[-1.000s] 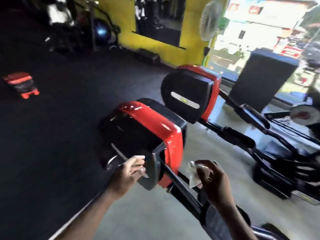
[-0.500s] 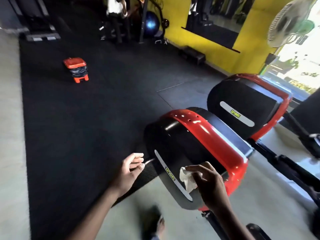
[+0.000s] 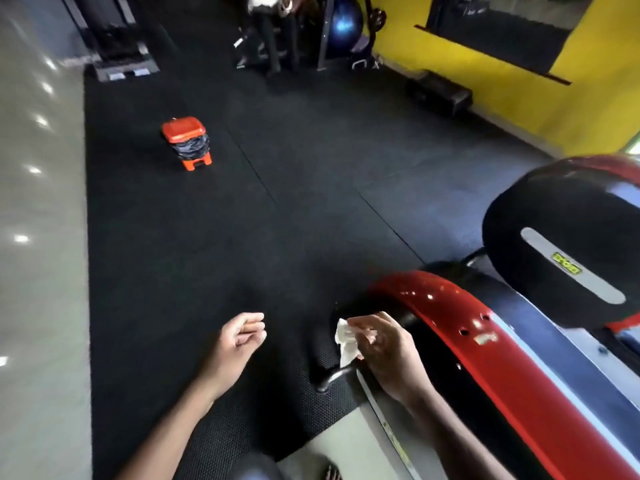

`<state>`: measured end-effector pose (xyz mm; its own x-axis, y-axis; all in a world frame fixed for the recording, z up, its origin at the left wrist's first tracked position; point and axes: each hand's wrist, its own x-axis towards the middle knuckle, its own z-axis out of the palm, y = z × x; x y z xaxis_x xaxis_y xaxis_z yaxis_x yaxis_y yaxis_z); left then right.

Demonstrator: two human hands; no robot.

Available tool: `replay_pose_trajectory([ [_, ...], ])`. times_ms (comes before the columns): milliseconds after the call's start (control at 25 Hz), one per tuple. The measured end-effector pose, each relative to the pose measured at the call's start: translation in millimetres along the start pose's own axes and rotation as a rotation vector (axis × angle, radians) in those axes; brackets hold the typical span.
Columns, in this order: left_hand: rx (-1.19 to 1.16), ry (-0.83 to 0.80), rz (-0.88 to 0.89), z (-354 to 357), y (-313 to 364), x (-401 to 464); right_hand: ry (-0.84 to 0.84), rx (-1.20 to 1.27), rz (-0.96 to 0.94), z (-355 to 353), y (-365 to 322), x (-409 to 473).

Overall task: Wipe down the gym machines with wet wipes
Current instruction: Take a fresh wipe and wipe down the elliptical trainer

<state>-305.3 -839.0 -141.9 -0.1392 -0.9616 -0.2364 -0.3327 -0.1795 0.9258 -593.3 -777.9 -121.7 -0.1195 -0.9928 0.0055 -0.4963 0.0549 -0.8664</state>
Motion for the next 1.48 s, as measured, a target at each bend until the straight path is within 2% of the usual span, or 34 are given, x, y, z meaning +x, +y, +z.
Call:
replay_pose_trajectory([
  [160, -0.042, -0.060, -0.041, -14, -1, 73, 0.030, -0.097, -0.031, 18, 2, 95],
  [320, -0.068, -0.099, -0.053, -53, 9, 186, 0.062, -0.164, -0.009, 36, -3, 198],
  [440, -0.045, -0.122, -0.080, -88, 33, 263, 0.085, -0.193, 0.044, 41, -24, 266],
  [520, -0.020, -0.161, -0.081, -104, 57, 322, 0.136, -0.173, 0.013, 37, -41, 314],
  [640, 0.025, -0.271, -0.064, -94, 91, 416, 0.247, -0.145, 0.073, 19, -49, 368],
  [760, 0.031, -0.385, -0.020, -50, 129, 479, 0.340, -0.125, 0.169, -4, -34, 393],
  [920, 0.126, -0.608, 0.009, 38, 166, 557, 0.527, -0.095, 0.340, -45, 21, 433],
  [1080, 0.264, -0.750, 0.067, 131, 209, 638, 0.644, -0.059, 0.373, -99, 79, 486],
  [1240, 0.452, -0.889, 0.161, 249, 280, 706, 0.764, -0.097, 0.465, -181, 118, 516],
  [1360, 0.442, -1.006, 0.241, 344, 327, 734, 0.856, -0.092, 0.528, -243, 144, 524],
  [1480, 0.433, -1.175, 0.273, 433, 353, 744, 1.030, -0.076, 0.570, -297, 158, 522],
])
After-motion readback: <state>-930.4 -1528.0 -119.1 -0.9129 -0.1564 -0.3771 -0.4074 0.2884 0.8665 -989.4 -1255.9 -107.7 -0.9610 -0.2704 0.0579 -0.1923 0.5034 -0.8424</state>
